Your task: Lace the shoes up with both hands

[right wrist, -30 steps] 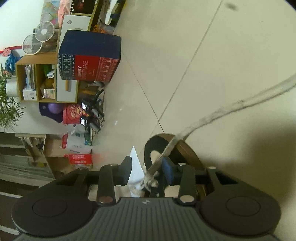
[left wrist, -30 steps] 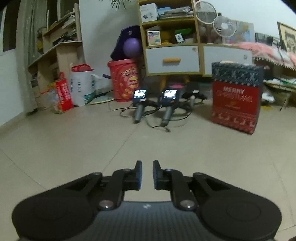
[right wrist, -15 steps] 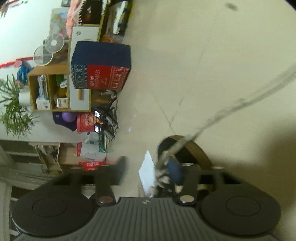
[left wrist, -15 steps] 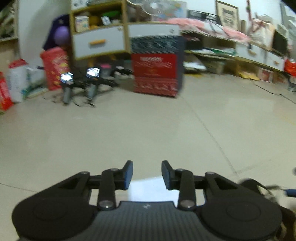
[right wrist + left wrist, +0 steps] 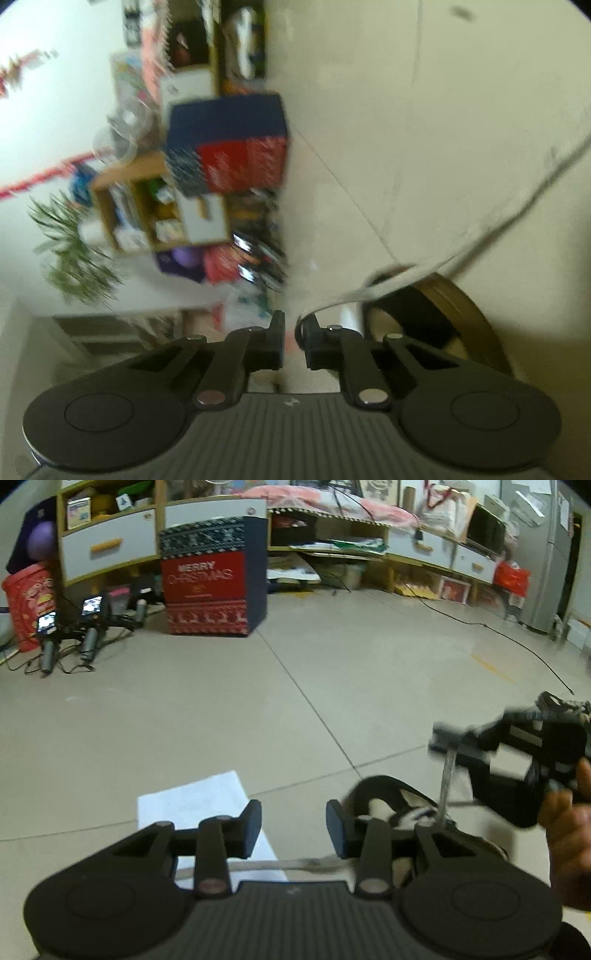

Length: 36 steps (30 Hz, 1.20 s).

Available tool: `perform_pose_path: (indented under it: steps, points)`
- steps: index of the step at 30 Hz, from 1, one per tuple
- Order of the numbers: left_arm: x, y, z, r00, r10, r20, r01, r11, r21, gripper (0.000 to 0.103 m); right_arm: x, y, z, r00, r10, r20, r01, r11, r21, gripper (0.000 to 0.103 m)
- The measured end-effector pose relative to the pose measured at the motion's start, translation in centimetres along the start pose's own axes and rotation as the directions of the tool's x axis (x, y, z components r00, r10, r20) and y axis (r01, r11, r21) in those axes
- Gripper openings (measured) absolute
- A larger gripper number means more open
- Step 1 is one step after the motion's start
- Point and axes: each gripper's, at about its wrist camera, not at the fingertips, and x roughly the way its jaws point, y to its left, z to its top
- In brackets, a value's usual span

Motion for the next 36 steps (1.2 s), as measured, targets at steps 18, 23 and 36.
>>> perform_pose_path:
  steps: [18,23,36]
  points:
    - [-0.6,-1.4,-0.3,0.999,-0.043,0.011,0.042,0.997,0.057,0.048,-5.9,17.8,3.5,0.977,0.142,0.157,-0.05,0.874,-0.484,0.004]
    - [-0.8,-2.1,0.0,0.998,-0.061,0.018,0.06,0.994,0.087,0.049,-7.4,23.2,3.3,0.972,0.129,0.196,0.026,0.772,-0.635,0.003]
    - [-2.5,-4.4,1.9,0.986,-0.138,0.095,0.113,0.966,0.232,0.049,-8.7,30.8,-1.5,0.917,0.073,0.391,0.361,0.259,-0.896,0.003]
